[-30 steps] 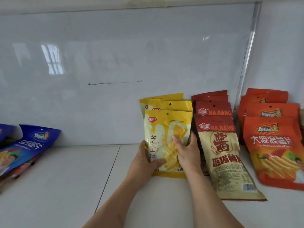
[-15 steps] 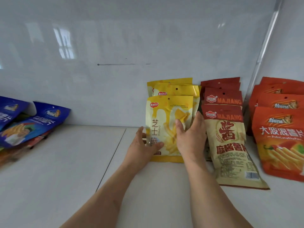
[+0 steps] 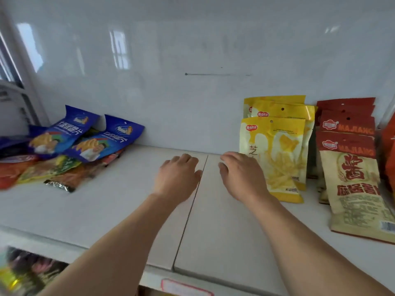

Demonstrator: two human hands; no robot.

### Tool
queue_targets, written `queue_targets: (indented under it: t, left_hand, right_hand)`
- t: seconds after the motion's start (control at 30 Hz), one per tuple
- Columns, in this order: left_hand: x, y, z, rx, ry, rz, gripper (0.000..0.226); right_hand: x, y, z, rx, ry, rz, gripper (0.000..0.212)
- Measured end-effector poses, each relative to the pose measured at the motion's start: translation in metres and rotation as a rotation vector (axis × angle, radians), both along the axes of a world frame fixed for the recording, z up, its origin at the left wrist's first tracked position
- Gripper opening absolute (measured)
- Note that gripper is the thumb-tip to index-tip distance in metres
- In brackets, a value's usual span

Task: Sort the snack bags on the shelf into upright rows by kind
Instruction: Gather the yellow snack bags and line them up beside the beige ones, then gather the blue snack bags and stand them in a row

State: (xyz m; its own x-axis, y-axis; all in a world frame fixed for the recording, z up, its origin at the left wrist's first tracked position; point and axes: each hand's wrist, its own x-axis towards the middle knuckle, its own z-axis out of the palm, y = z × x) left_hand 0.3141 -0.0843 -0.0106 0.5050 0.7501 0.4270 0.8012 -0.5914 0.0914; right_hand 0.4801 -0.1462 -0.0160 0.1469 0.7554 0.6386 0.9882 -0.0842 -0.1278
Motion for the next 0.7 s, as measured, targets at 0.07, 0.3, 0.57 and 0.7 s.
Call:
queue_targets:
  t: [0.07, 0.3, 0.57, 0.7]
  left_hand:
    - [-0.029, 0.010, 0.001, 0.065, 0.096, 0.013, 0.037]
    - [-0.143, 0.046, 0.008, 0.051, 0.163, 0.060, 0.037]
    - [-0.241, 0.075, 0.009, -0.023, 0.085, 0.141, 0.038]
    - [-0.264, 0.092, 0.006, -0.026, 0.007, 0.180, 0.034]
  right_hand:
    - [-0.029, 0.011, -0.001, -0.143, -0.047, 0.013, 0.027]
    - [-0.142, 0.056, 0.006, -0.308, -0.015, 0.006, 0.037]
    - [-0.250, 0.103, 0.024, -0.355, 0.200, 0.011, 0.031]
    - [-0.281, 0.134, 0.032, -0.335, 0.430, 0.041, 0.027]
